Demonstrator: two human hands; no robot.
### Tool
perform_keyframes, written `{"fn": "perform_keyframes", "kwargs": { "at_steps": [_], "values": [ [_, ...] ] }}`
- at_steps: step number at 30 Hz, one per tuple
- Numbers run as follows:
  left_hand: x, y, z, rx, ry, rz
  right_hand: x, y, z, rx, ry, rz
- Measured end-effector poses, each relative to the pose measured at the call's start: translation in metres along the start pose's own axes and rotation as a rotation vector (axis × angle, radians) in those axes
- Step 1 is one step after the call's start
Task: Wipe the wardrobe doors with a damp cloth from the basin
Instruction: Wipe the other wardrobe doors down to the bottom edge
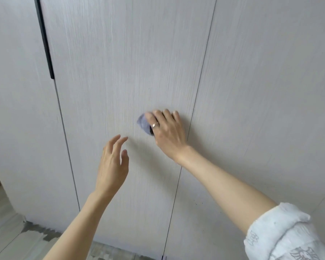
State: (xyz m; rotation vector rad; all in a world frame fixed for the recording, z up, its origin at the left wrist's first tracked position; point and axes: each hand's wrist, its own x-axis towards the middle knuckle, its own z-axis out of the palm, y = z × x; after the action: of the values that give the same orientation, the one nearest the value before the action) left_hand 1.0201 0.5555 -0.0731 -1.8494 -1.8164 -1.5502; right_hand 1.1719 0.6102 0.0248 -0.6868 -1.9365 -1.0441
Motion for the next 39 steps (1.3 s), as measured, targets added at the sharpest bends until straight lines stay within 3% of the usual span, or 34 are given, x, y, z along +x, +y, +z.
{"fn": "perform_keyframes", "kwargs": {
  "at_steps": [4,8,11,14,16,19,26,31,39],
  "values": [
    [-0.005,0.014,0.010,-0.033,-0.001,0.045,-0.077,0.015,-0.008,0.005,-0.111,-0.120],
    [-0.014,0.047,0.024,-0.096,-0.004,0.184,-0.113,0.030,-0.026,0.184,-0.125,-0.030],
    [-0.022,0.076,0.038,-0.227,-0.152,0.278,-0.127,0.027,-0.039,0.504,-0.242,0.353],
    [-0.032,0.102,0.057,-0.417,-0.366,0.248,-0.141,0.024,-0.053,0.855,-0.368,0.812],
    [-0.041,0.110,0.070,-0.473,-0.501,0.179,-0.157,0.029,-0.061,0.922,-0.340,1.017],
    [-0.055,0.112,0.085,-0.496,-0.696,0.072,-0.183,0.035,-0.071,0.914,-0.343,1.179],
    [-0.085,0.135,0.110,-0.544,-0.605,-0.120,-0.224,0.035,-0.089,0.991,-0.358,1.457],
    [-0.098,0.133,0.122,-0.613,-0.589,-0.252,-0.251,0.037,-0.089,1.238,-0.608,1.544],
    [-0.114,0.104,0.155,-0.382,-0.607,-0.296,-0.278,0.027,-0.064,1.078,-0.680,1.593]
  ]
}}
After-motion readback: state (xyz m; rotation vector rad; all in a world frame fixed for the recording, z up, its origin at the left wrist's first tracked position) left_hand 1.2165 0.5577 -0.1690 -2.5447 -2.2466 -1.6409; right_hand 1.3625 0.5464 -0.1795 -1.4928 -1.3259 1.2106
